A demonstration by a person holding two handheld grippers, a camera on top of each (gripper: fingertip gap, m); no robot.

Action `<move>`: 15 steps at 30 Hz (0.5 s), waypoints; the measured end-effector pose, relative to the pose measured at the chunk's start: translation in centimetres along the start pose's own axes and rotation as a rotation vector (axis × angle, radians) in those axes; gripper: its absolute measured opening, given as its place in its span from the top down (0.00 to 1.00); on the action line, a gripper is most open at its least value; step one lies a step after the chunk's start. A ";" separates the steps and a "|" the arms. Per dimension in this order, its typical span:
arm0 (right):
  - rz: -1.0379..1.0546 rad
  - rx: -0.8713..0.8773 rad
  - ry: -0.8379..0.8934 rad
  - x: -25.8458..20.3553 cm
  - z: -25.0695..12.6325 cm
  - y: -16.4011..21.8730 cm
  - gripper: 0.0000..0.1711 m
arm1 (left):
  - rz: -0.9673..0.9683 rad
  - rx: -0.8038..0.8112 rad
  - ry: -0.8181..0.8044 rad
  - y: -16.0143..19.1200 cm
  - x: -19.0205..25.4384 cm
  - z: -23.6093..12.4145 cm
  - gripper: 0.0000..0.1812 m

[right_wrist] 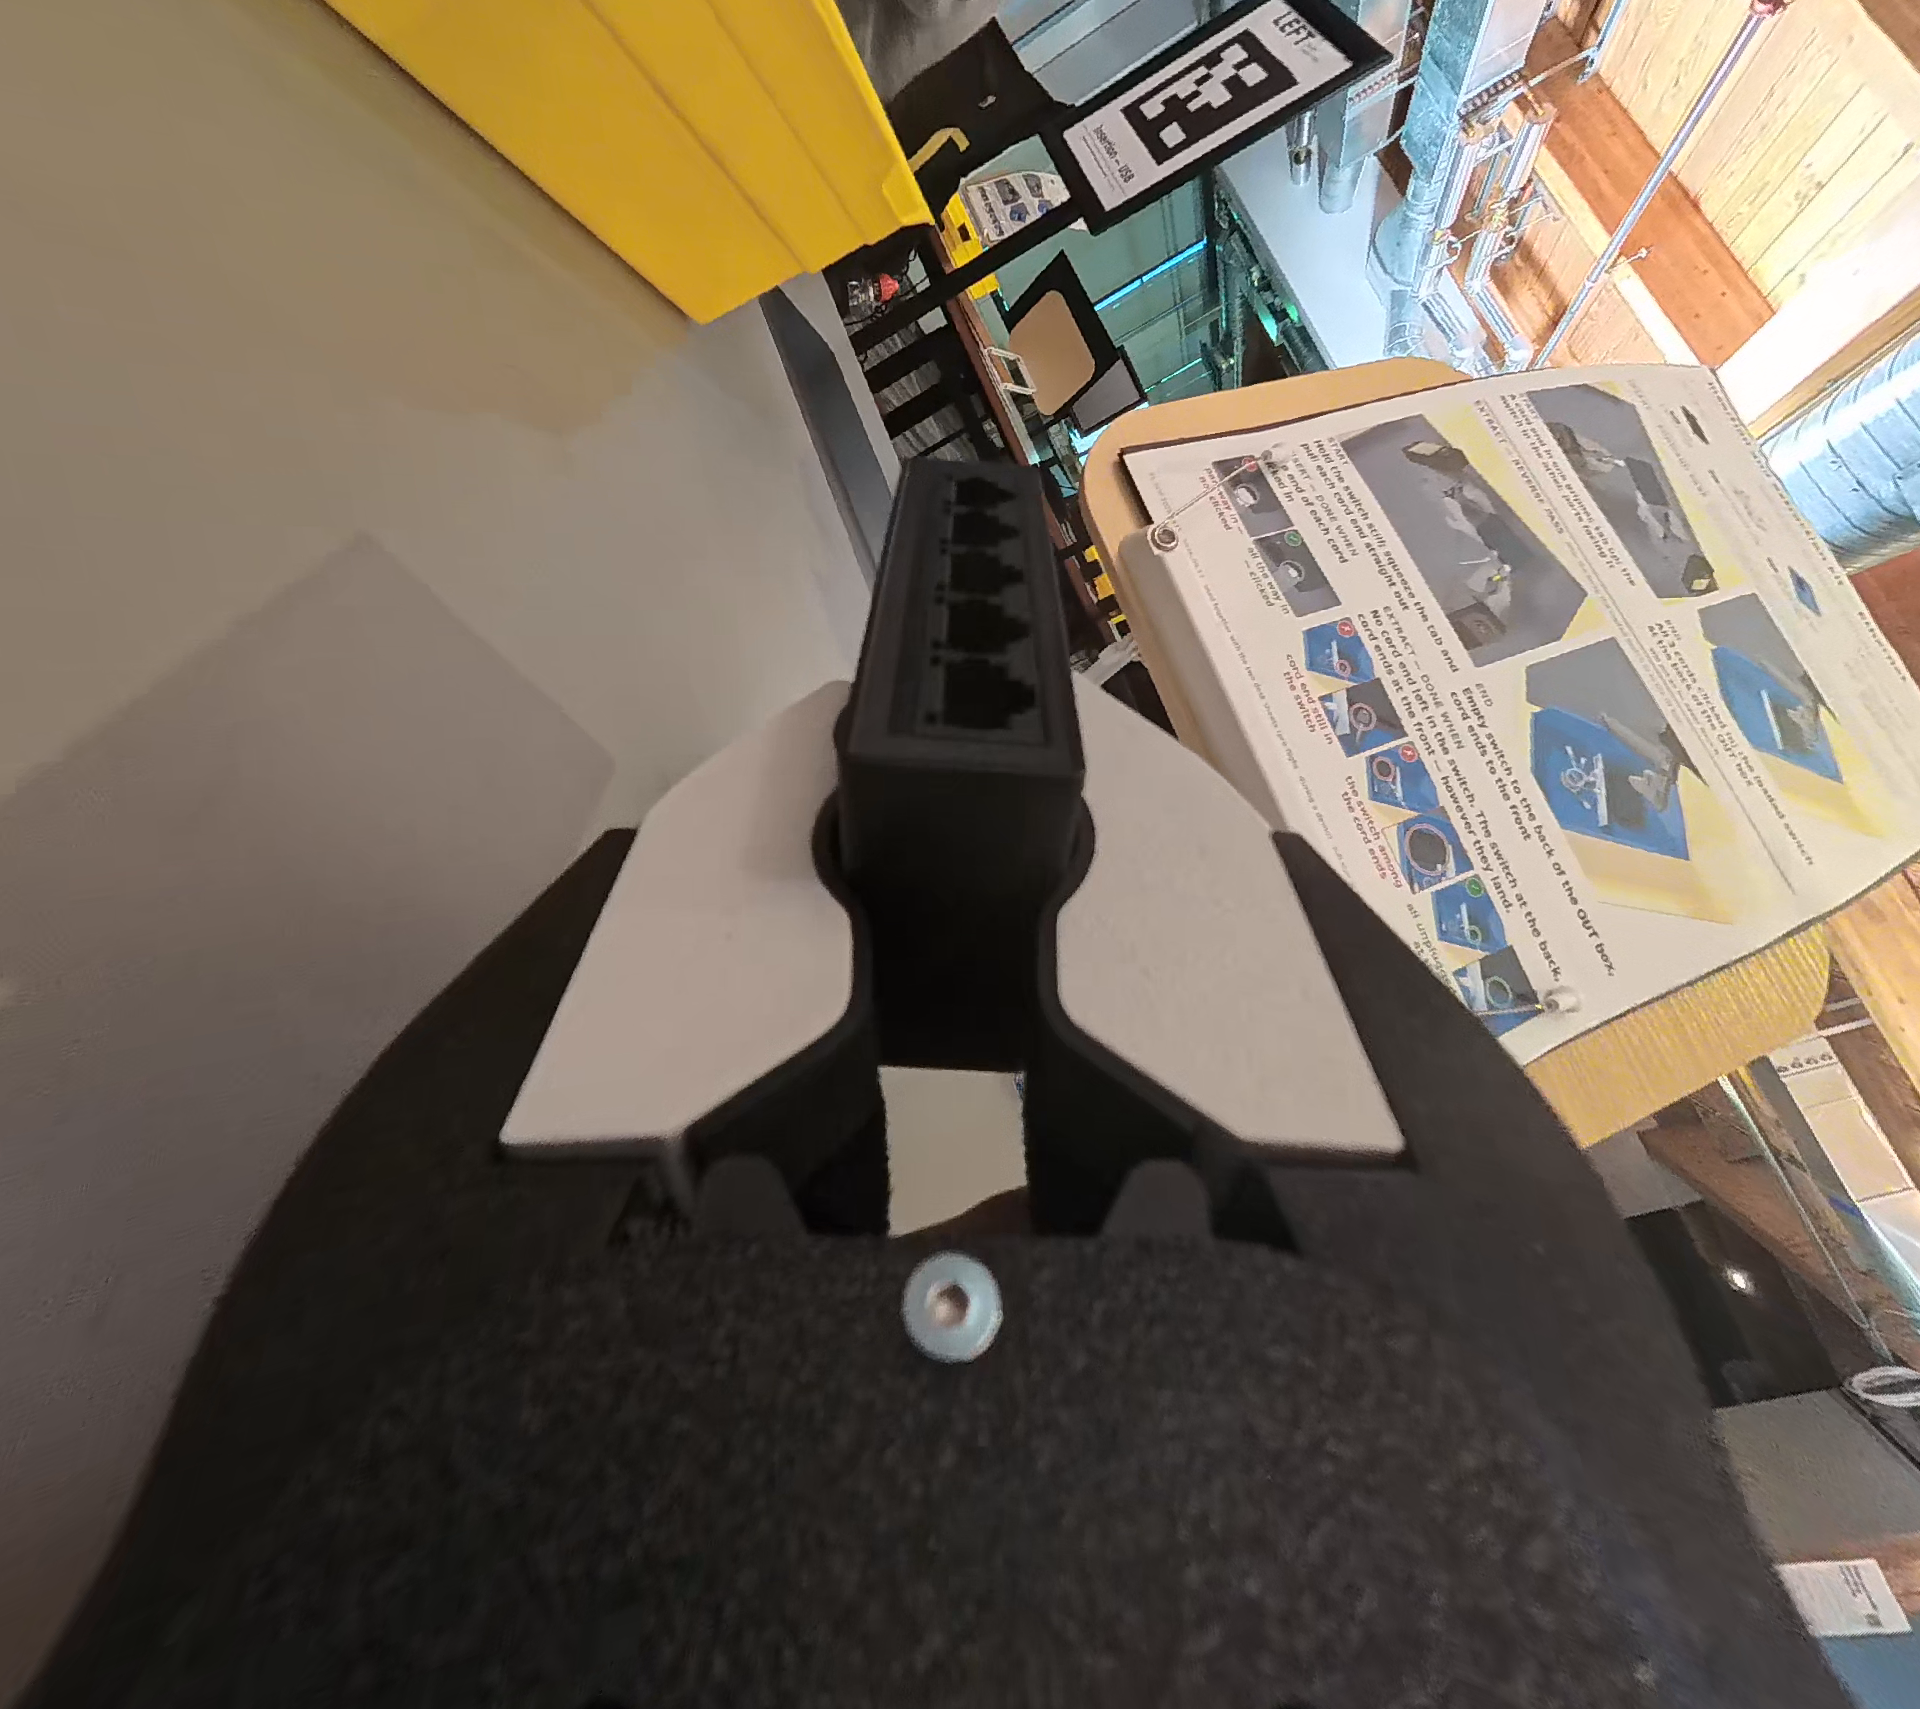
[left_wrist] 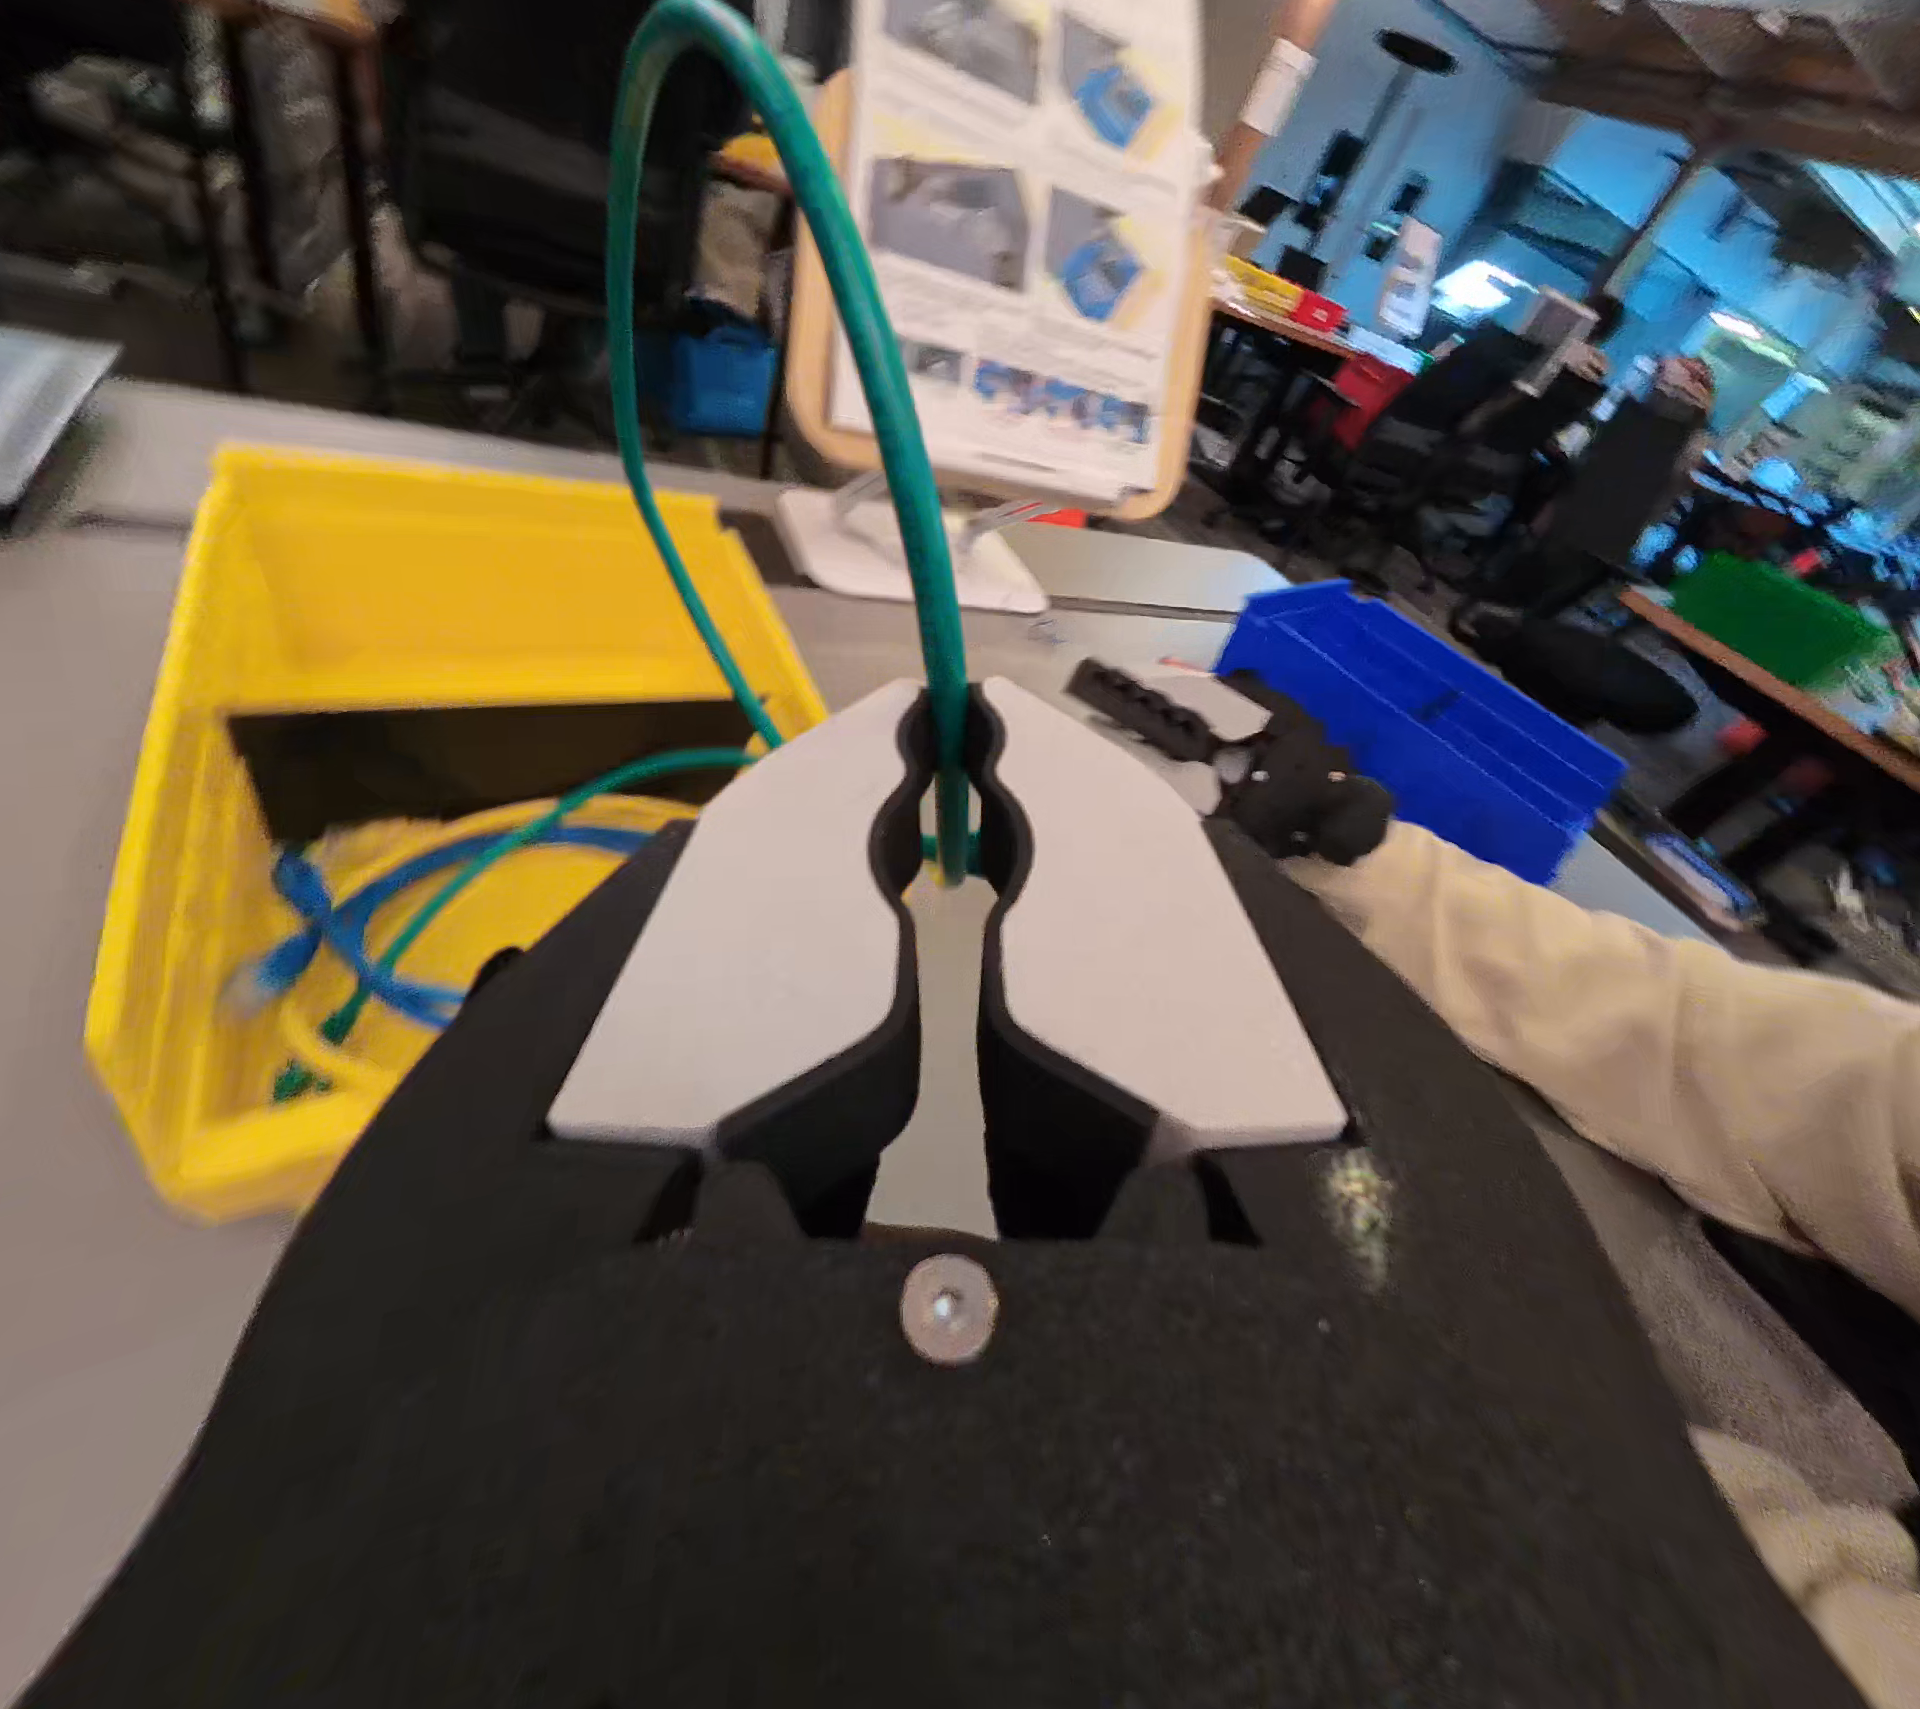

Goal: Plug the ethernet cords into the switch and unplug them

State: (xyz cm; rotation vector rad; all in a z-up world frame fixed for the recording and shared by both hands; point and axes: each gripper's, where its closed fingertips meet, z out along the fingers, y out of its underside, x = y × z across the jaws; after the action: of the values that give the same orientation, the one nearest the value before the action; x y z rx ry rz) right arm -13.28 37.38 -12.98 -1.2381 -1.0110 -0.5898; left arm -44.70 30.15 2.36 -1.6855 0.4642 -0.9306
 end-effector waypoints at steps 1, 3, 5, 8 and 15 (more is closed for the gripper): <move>0.002 -0.001 0.004 0.1 -0.1 0.0 0.82 | 0.044 0.004 0.042 -1.4 1.8 -0.2 0.97; 0.012 -0.006 0.015 0.4 -0.1 0.1 0.82 | 0.113 0.036 0.142 -4.1 5.8 -0.7 0.97; 0.032 -0.010 0.025 0.7 -0.1 0.3 0.82 | 0.163 0.089 0.221 -6.7 9.4 -1.4 0.97; 0.056 -0.018 0.035 1.1 -0.1 0.6 0.82 | 0.222 0.157 0.349 -9.8 14.3 -2.8 0.97; 0.096 -0.031 0.056 1.9 -0.2 1.1 0.82 | 0.269 0.076 0.458 -7.3 18.1 -1.3 0.97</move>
State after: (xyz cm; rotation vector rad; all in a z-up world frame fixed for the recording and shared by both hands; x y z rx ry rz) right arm -11.43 37.73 -11.88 -1.2832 -0.8941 -0.5637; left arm -35.67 18.85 15.50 -1.2958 0.9248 -1.1170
